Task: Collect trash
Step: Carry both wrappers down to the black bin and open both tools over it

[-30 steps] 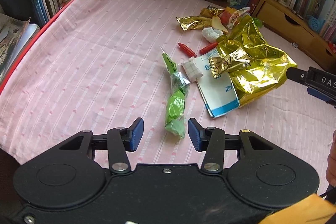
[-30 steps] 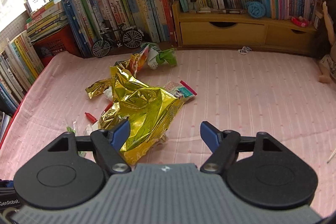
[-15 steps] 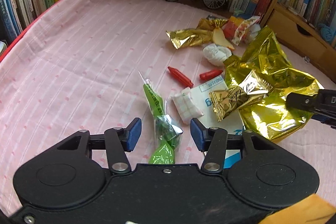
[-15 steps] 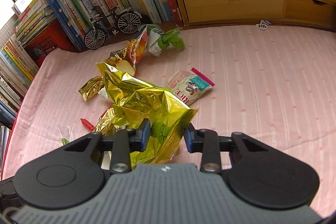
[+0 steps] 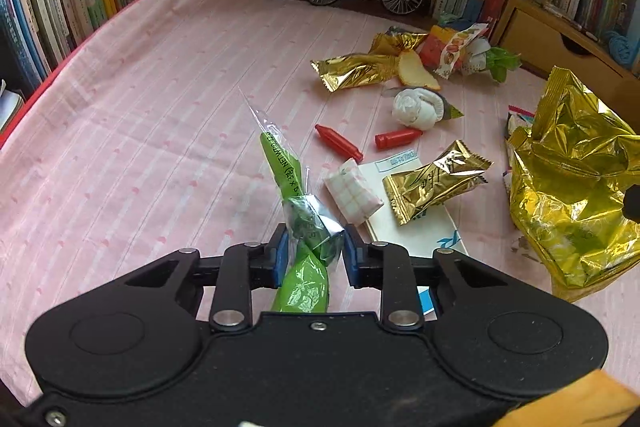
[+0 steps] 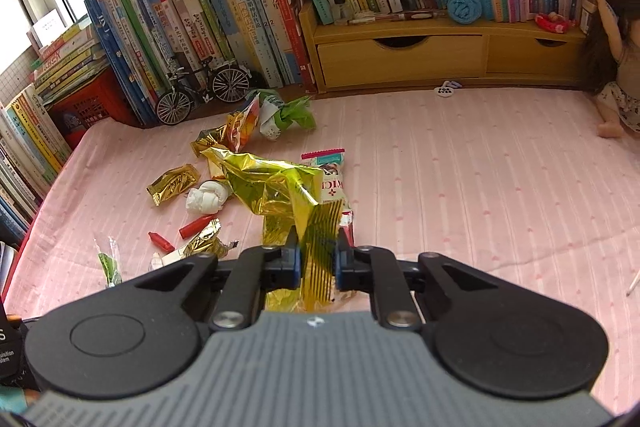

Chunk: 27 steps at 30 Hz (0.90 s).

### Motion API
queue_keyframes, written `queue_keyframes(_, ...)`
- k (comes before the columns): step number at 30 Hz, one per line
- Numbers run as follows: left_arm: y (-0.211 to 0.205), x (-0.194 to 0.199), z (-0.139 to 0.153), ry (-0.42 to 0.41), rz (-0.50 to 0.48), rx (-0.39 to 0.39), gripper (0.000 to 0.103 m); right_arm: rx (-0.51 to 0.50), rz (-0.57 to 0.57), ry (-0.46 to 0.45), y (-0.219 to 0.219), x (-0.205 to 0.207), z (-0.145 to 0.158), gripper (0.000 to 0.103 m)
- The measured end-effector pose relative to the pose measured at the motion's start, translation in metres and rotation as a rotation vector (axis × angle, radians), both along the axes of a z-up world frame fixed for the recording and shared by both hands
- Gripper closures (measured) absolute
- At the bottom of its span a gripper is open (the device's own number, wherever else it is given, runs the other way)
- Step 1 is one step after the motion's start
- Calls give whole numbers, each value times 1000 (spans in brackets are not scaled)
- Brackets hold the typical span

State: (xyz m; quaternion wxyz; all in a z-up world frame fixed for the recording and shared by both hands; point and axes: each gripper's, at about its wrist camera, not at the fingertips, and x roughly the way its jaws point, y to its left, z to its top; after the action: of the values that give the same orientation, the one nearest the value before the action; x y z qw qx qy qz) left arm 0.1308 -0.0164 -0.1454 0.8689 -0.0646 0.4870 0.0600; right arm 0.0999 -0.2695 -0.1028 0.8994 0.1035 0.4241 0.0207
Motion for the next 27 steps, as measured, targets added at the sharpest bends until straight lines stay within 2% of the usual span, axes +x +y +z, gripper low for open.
queue_keyframes(8,-4,-33,26,-38,3,3,77,73,6,-2,-13,-22,10,85)
queue_keyframes(15,10,-91,40,-33,58,-1,77,119,67,43,-15,-49,7,85)
queue_keyframes(27,46,-220,55,-44,10,9,77,140,78,85,9,-158,14,85)
